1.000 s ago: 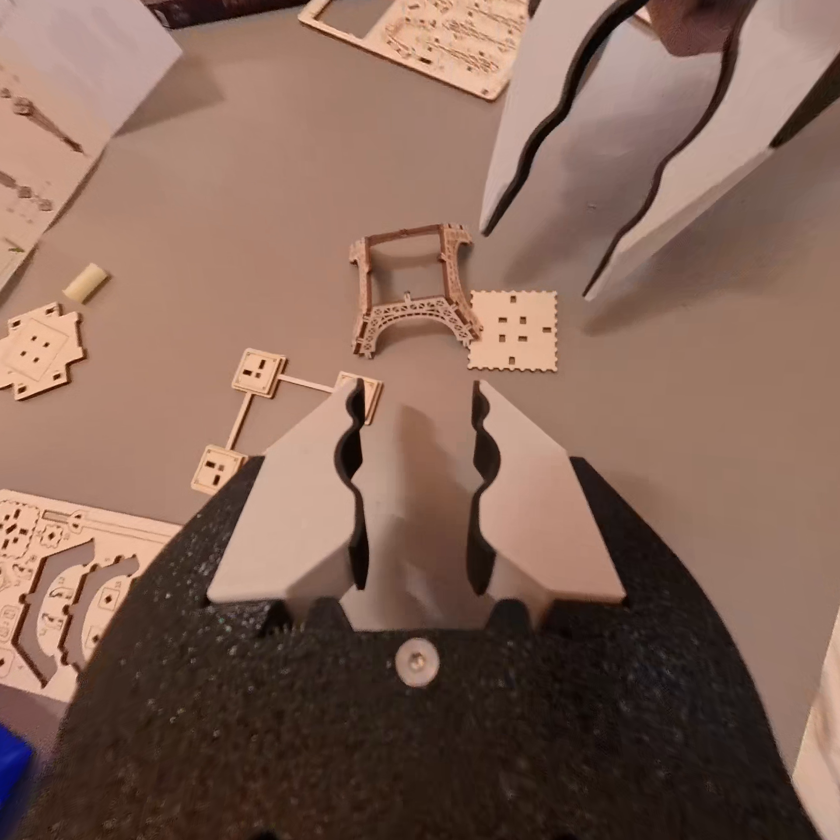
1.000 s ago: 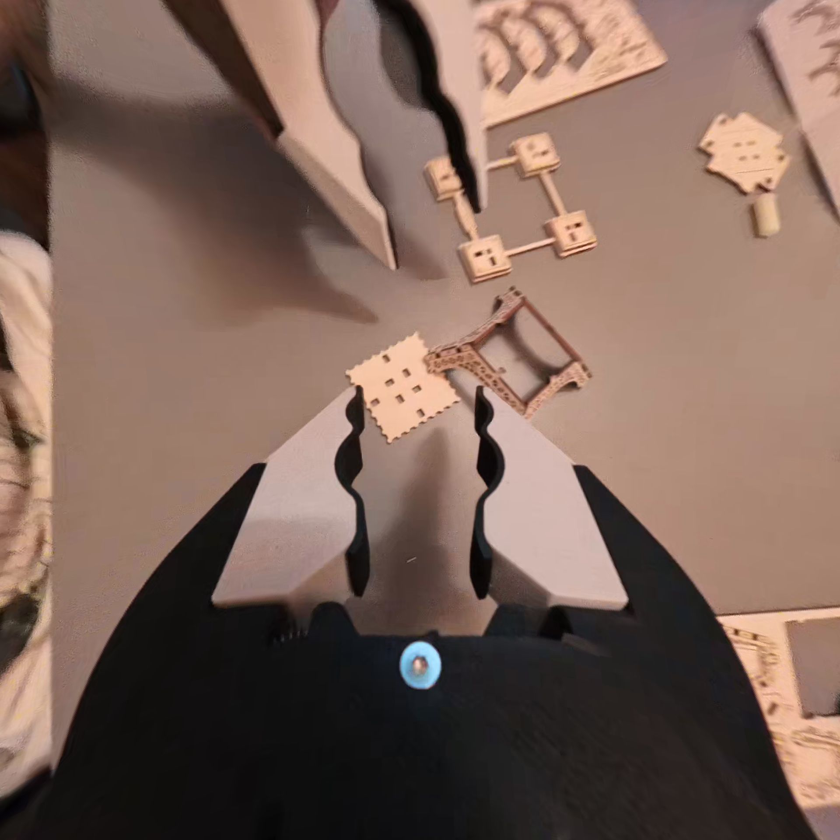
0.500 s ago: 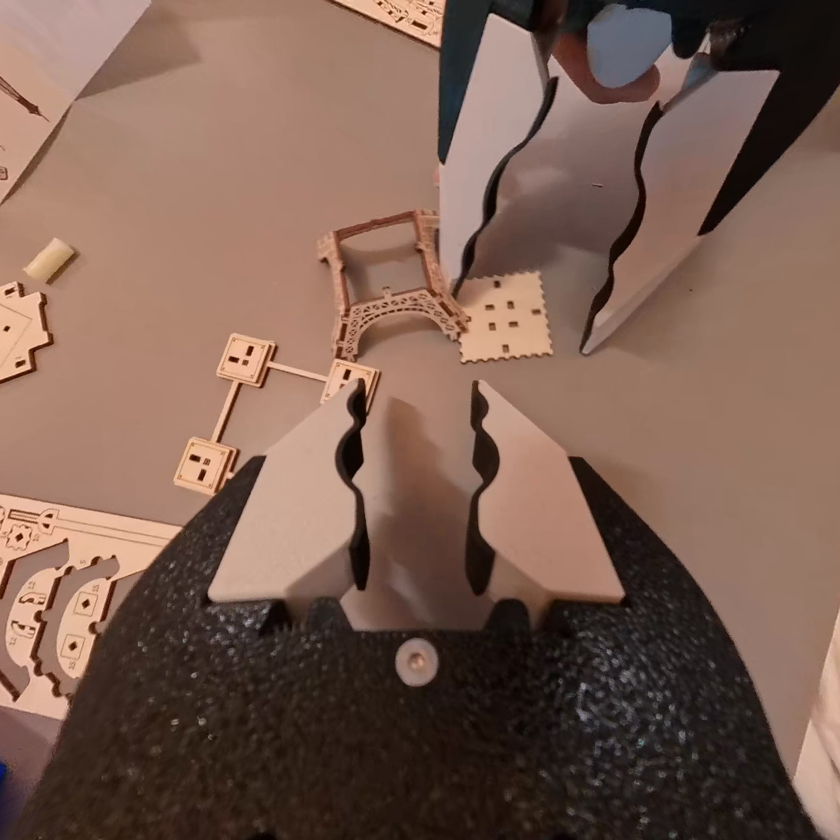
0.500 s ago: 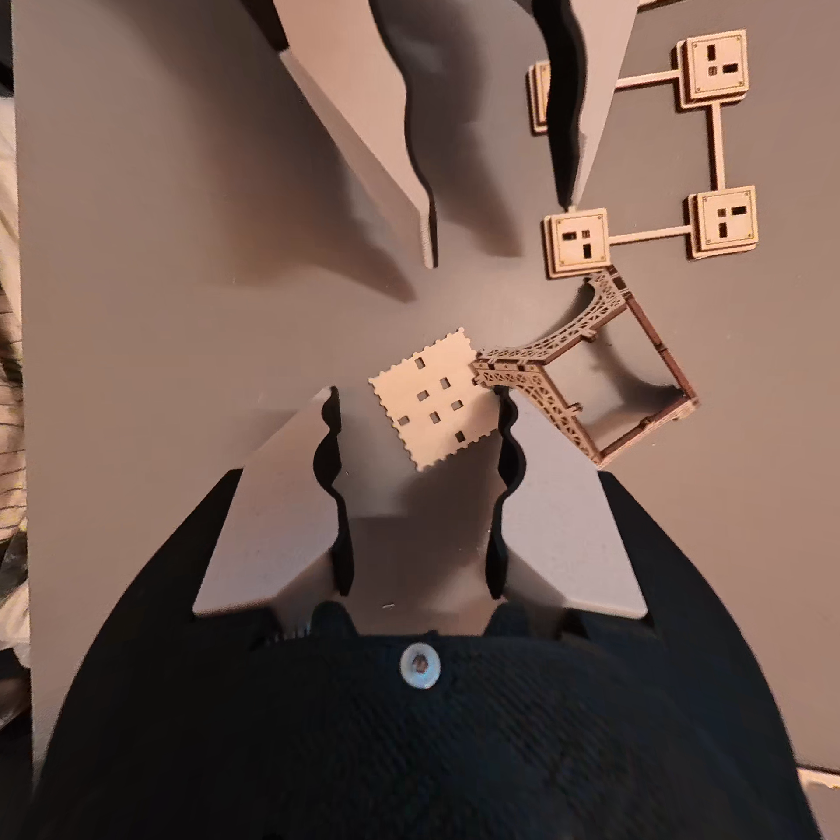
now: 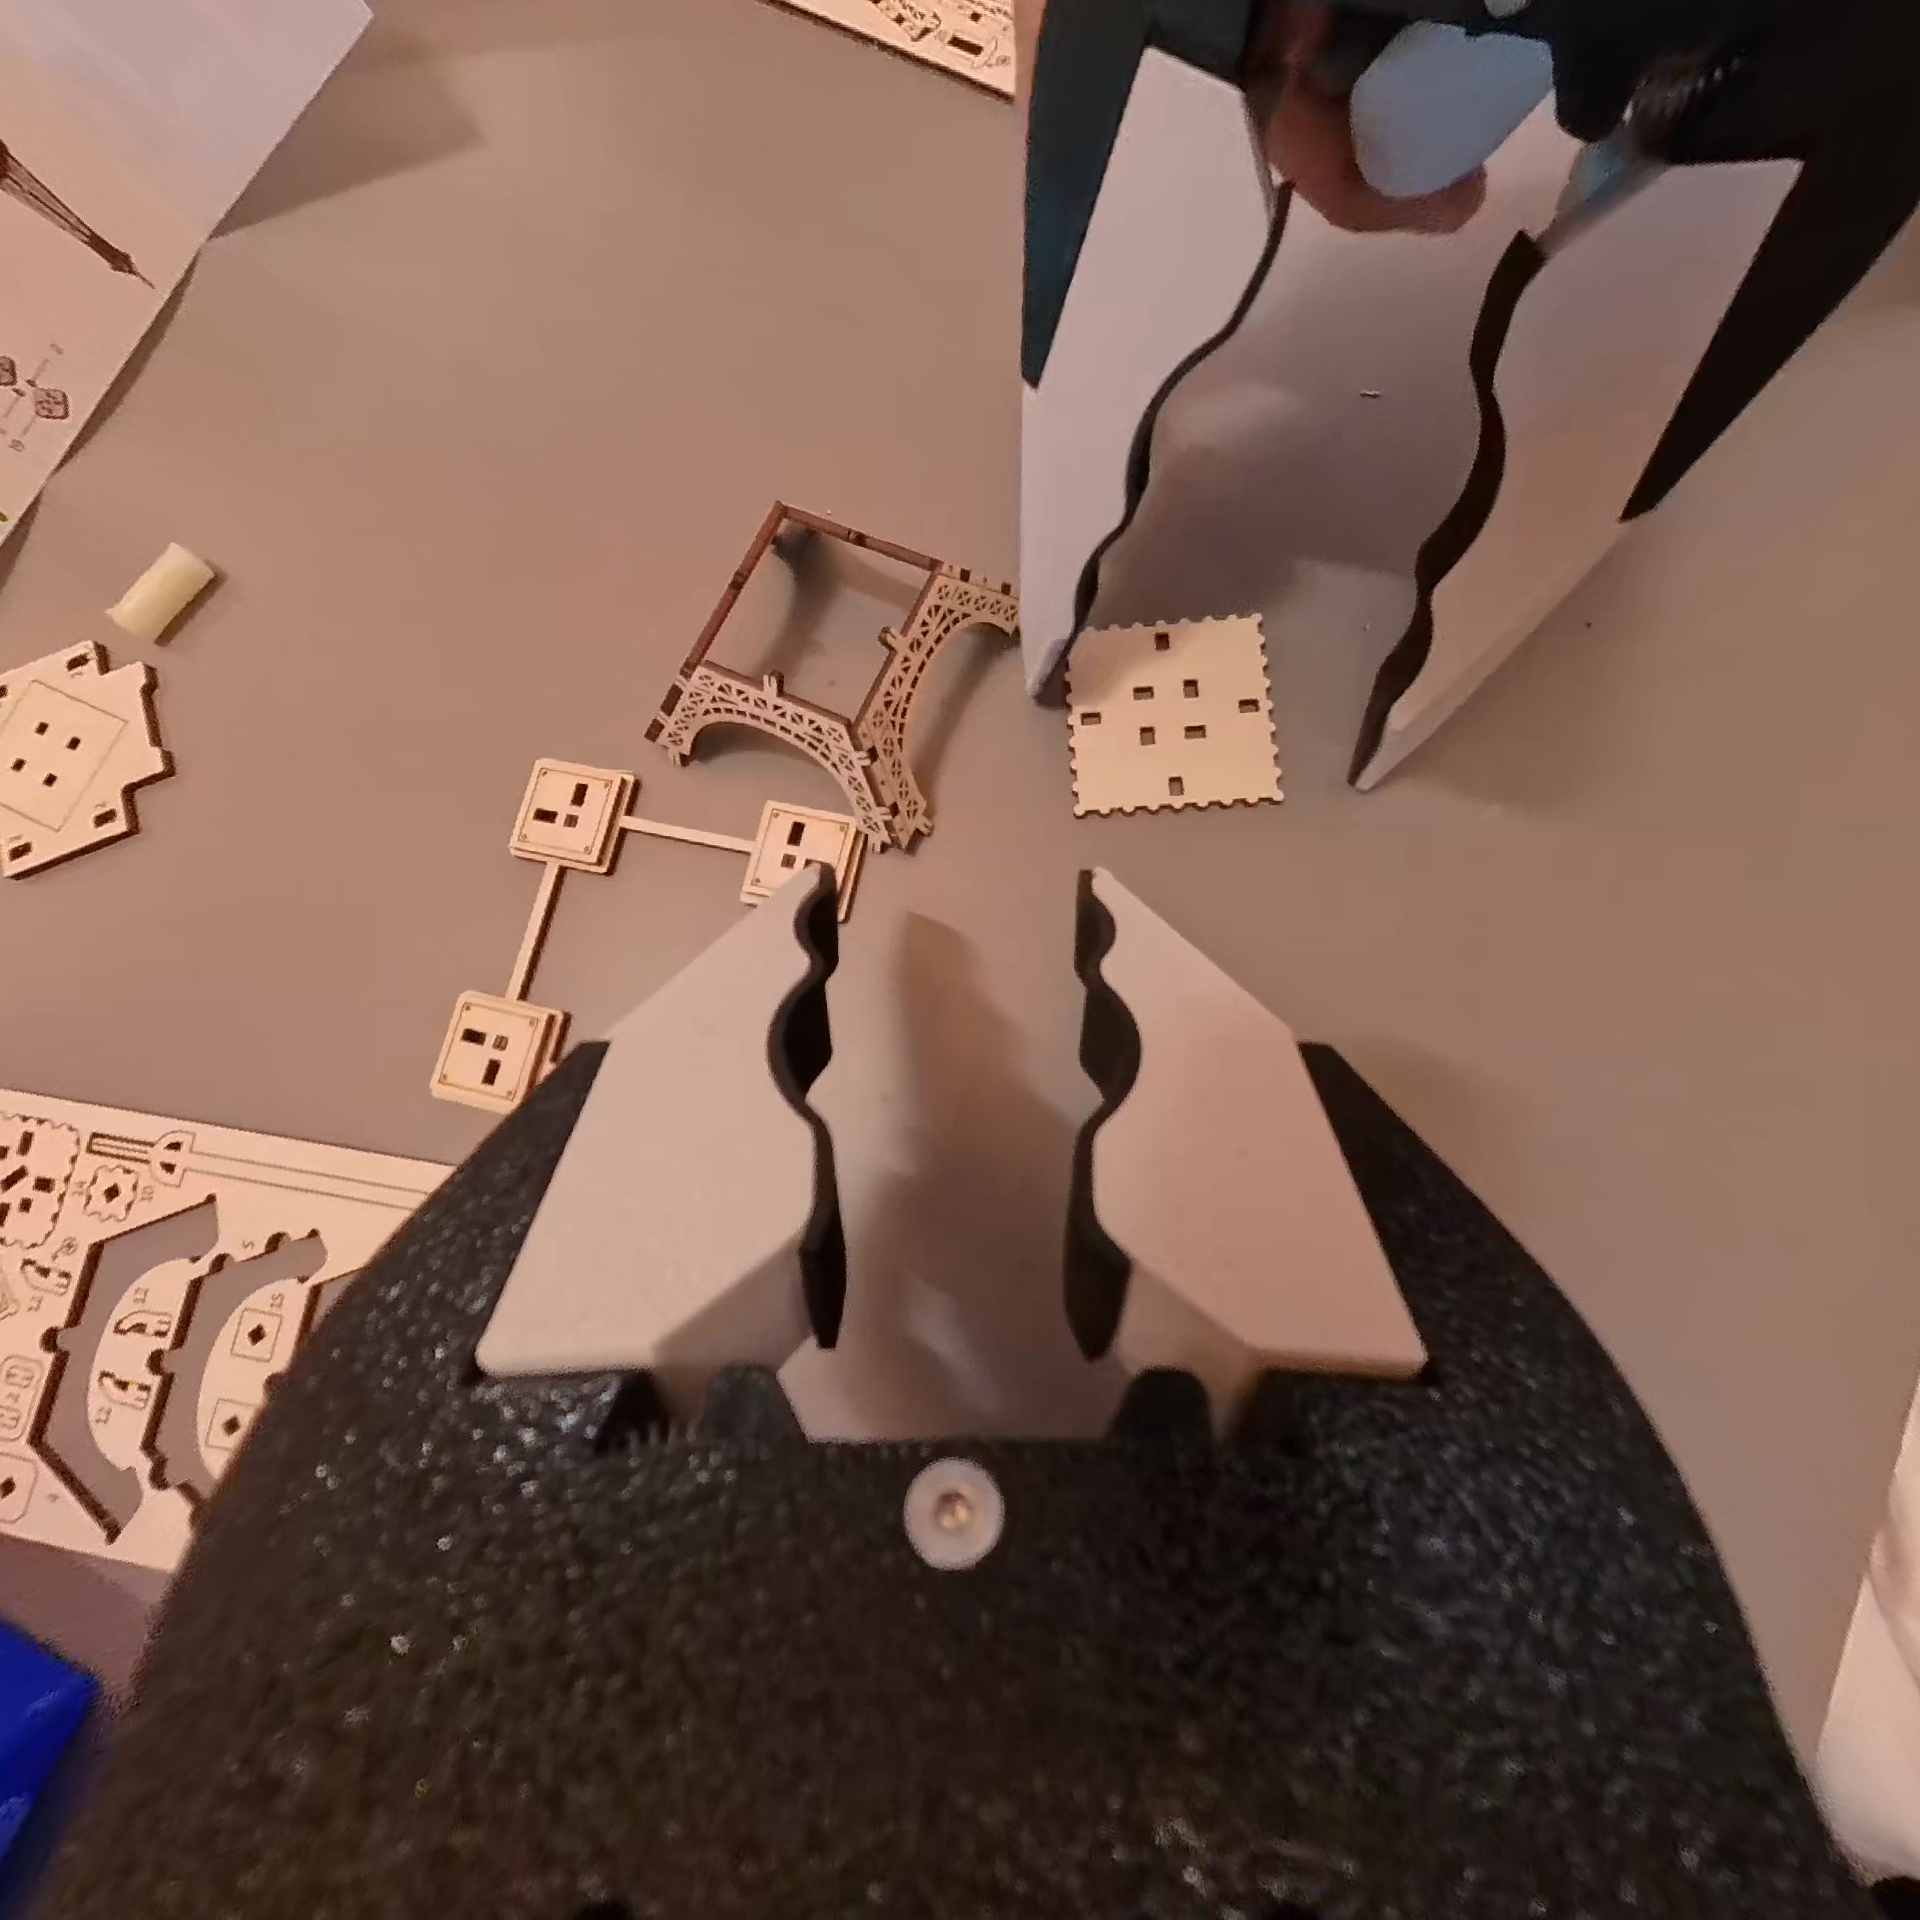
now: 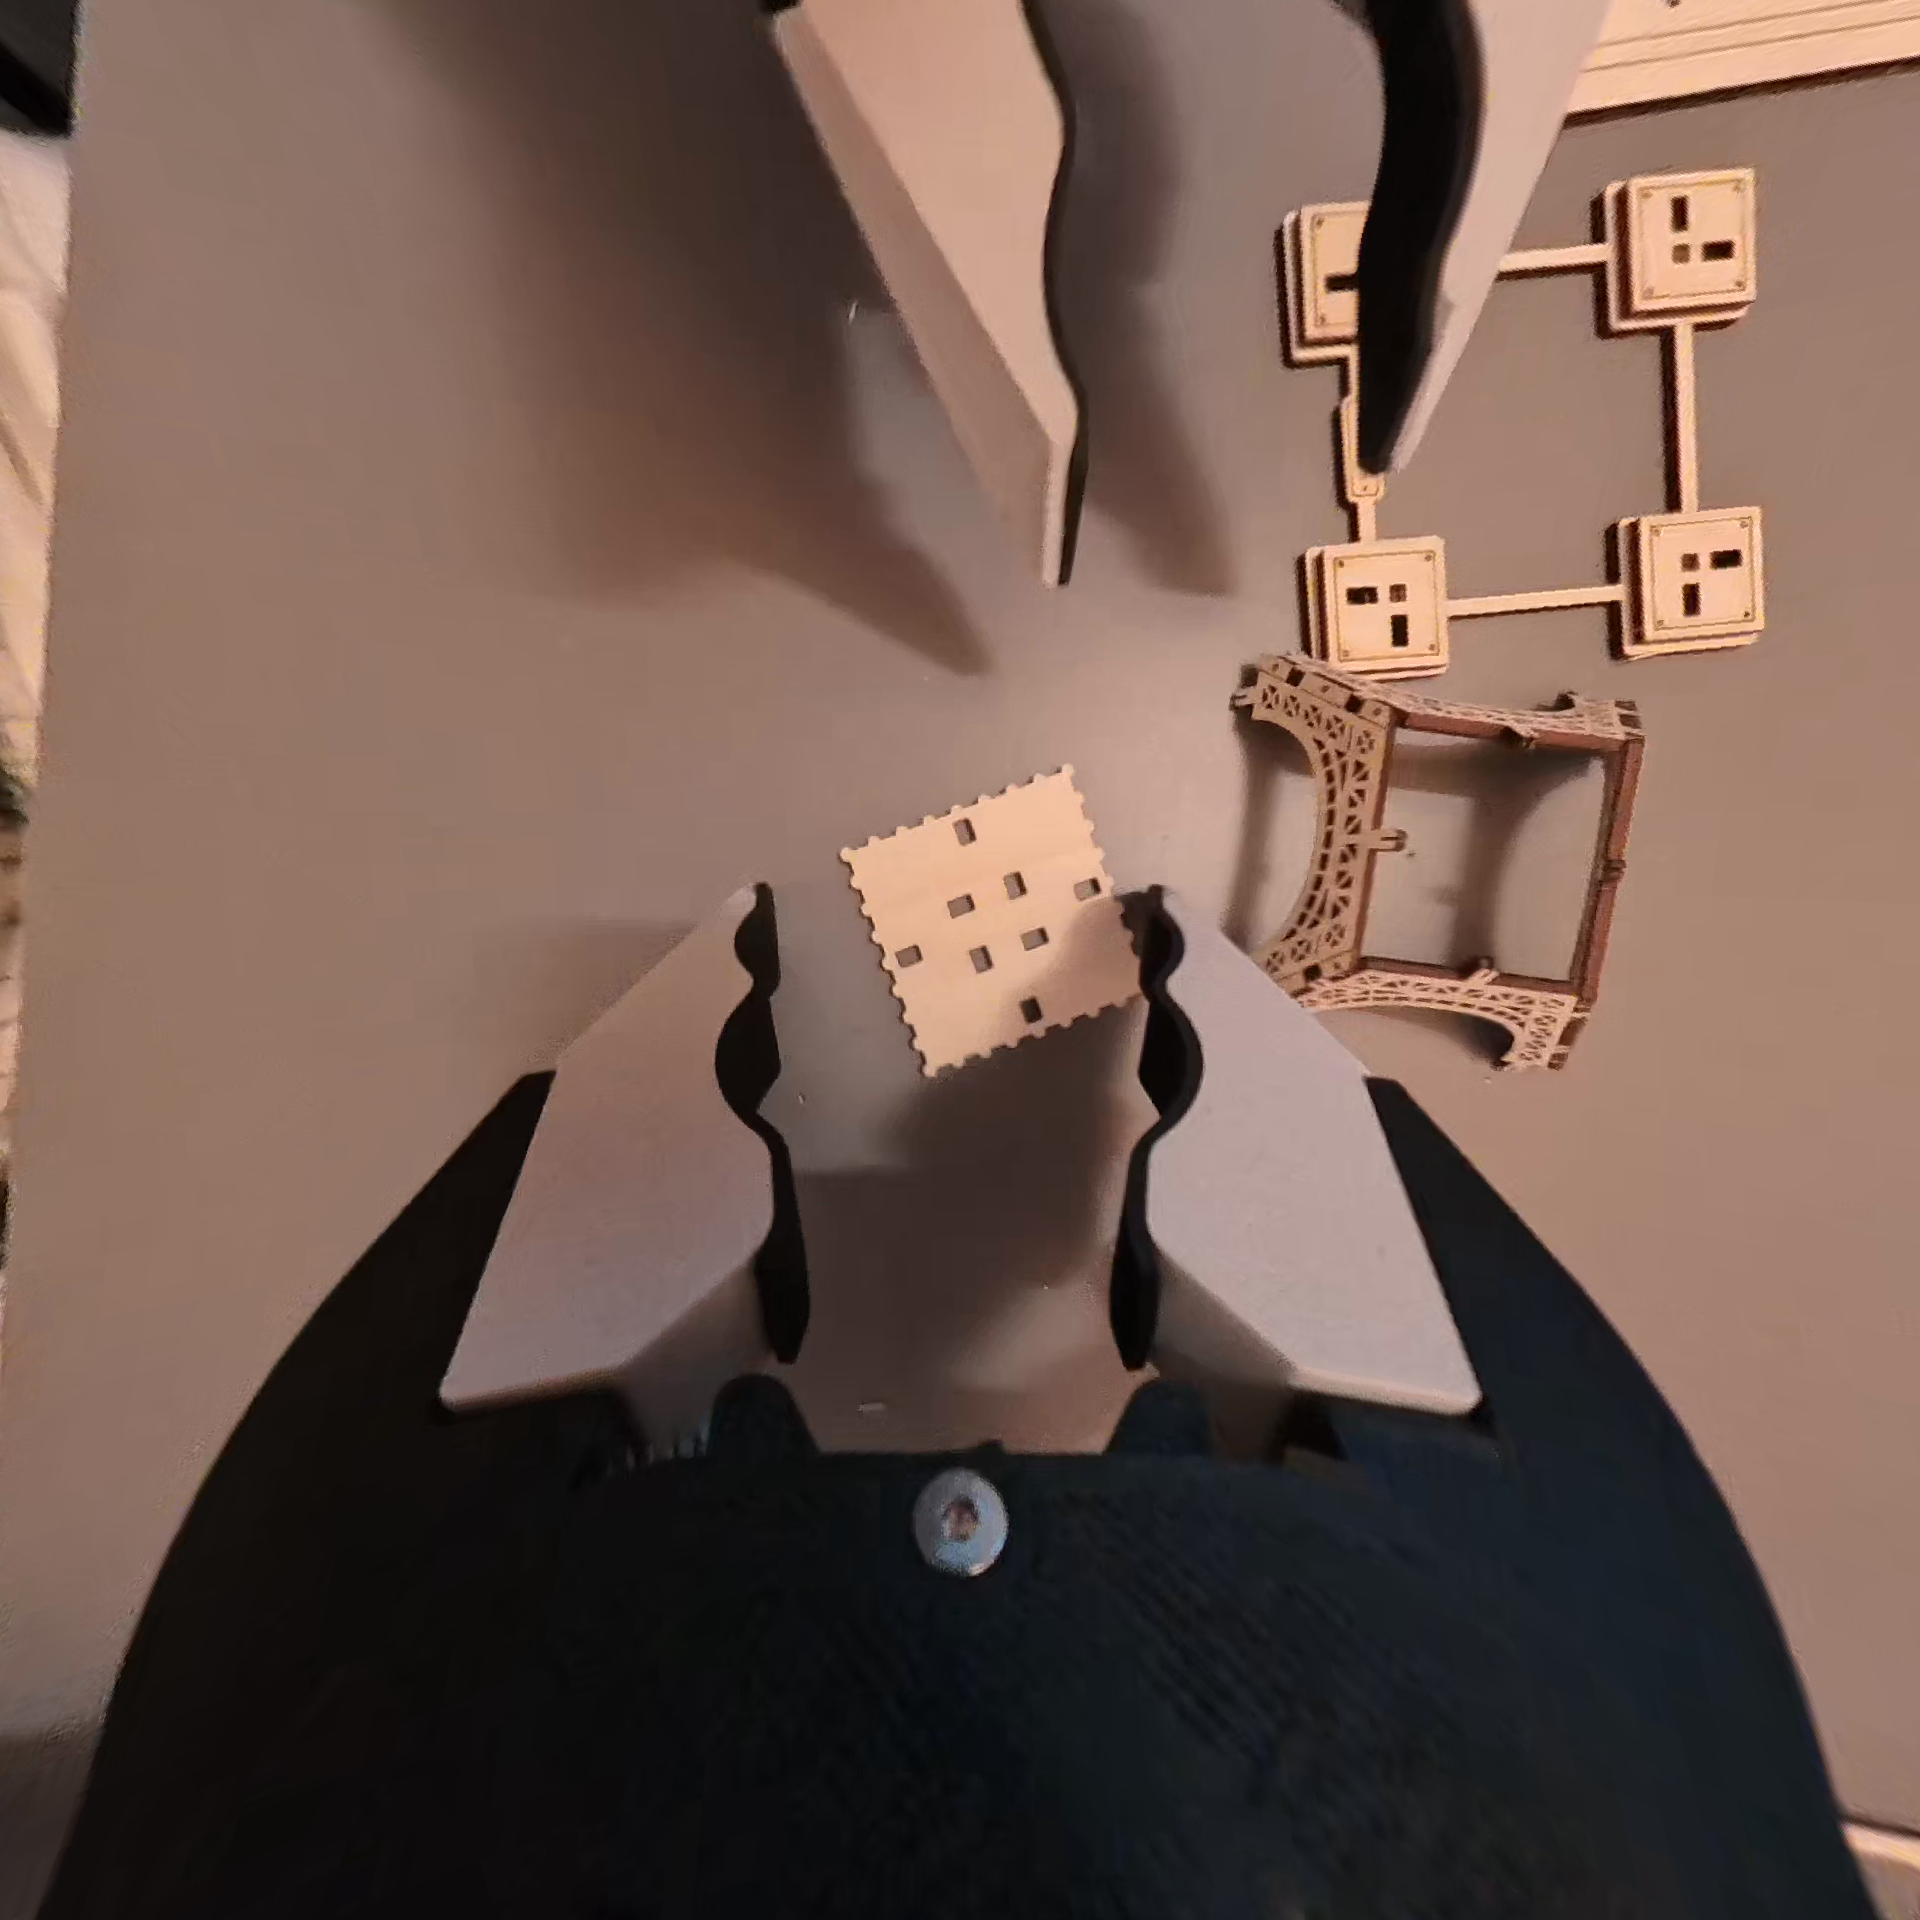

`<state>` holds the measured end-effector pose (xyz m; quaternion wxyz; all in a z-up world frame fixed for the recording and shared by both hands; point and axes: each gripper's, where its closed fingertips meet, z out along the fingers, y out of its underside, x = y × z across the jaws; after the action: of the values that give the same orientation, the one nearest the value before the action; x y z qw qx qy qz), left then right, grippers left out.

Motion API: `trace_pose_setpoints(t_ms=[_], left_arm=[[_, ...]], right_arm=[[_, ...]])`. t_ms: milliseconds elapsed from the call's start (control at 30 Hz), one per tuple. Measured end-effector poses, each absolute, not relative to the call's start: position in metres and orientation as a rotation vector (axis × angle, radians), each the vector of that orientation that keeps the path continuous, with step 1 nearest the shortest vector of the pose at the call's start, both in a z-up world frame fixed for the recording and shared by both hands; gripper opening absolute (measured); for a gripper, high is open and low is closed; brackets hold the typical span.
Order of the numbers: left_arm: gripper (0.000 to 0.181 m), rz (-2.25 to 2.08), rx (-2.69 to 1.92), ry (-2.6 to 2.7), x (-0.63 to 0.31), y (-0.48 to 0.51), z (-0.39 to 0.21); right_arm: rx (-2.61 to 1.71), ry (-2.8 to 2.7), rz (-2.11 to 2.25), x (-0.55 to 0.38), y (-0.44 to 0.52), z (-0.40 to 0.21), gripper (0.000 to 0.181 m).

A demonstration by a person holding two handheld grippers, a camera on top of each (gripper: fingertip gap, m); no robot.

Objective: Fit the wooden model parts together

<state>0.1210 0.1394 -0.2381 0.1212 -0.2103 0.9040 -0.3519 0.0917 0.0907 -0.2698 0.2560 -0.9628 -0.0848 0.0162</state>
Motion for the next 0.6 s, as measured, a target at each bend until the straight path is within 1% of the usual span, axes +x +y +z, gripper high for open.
trace_pose_setpoints(t_ms=[67,100,133,167,333,433,533,600], left_arm=[[0.043,-1.017,-0.610,2.643,0.121,0.141,-0.239],[0.042,-1.014,-0.611,2.643,0.121,0.141,-0.239],[0.043,-1.016,-0.612,2.643,0.121,0.141,-0.239],[0.042,-1.023,-0.613,2.643,0.120,0.140,-0.238],[0.043,-1.052,-0.613,2.632,0.121,0.140,-0.235],[0.043,-1.163,-0.603,2.553,0.124,0.136,-0.218],[0.046,-1.425,-0.583,2.351,0.128,0.124,-0.172],[0.049,-1.543,-0.546,2.234,0.125,0.115,-0.146]], right_arm=[[-2.644,-0.264,0.037,0.093,0.087,-0.270,0.067],[-2.662,-0.270,0.072,0.092,0.085,-0.271,0.063],[-2.666,-0.275,0.074,0.094,0.085,-0.271,0.058],[-2.666,-0.278,0.080,0.096,0.086,-0.270,0.046],[-2.602,-0.281,0.106,0.097,0.087,-0.266,0.045],[-2.265,-0.115,0.162,0.100,0.105,-0.228,0.045],[-1.661,0.157,0.437,0.109,0.106,-0.147,0.045],[-1.324,0.273,0.589,0.121,0.090,-0.109,0.045]])
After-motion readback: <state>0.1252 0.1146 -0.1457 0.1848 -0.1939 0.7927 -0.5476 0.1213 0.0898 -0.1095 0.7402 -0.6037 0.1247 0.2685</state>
